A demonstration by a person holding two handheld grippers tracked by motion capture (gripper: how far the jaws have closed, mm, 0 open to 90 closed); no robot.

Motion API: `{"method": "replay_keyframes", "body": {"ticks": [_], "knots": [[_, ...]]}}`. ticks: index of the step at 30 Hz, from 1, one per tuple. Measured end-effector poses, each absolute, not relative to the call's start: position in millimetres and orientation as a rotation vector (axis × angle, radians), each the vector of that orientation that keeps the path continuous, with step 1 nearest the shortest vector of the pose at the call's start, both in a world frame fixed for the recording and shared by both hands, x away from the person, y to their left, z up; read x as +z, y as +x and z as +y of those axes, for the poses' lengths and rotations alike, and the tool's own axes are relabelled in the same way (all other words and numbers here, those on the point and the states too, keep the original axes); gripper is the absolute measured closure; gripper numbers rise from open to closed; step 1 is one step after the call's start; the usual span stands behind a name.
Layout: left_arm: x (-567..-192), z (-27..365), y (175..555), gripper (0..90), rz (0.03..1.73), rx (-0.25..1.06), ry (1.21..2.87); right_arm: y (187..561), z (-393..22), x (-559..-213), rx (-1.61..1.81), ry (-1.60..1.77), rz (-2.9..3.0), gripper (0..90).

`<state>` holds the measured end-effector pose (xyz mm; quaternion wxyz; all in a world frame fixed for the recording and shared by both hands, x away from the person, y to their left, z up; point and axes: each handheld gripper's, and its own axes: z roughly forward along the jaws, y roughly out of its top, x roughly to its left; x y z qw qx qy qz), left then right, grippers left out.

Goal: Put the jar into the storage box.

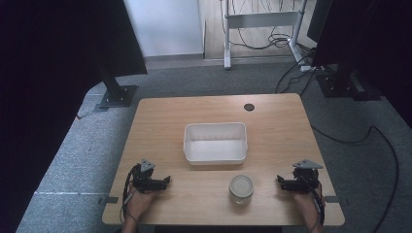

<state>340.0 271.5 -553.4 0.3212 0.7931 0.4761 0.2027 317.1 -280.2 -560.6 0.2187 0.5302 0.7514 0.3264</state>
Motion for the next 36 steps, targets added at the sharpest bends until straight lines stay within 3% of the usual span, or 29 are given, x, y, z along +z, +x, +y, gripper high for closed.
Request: {"method": "replay_keyframes", "body": {"ticks": [36], "knots": [[-544.2, 271.1, 321.5, 7.8, 1.189, 0.520, 2.046, 317.4, -280.3, -560.7, 0.906, 1.466, 2.081, 4.5]]}}
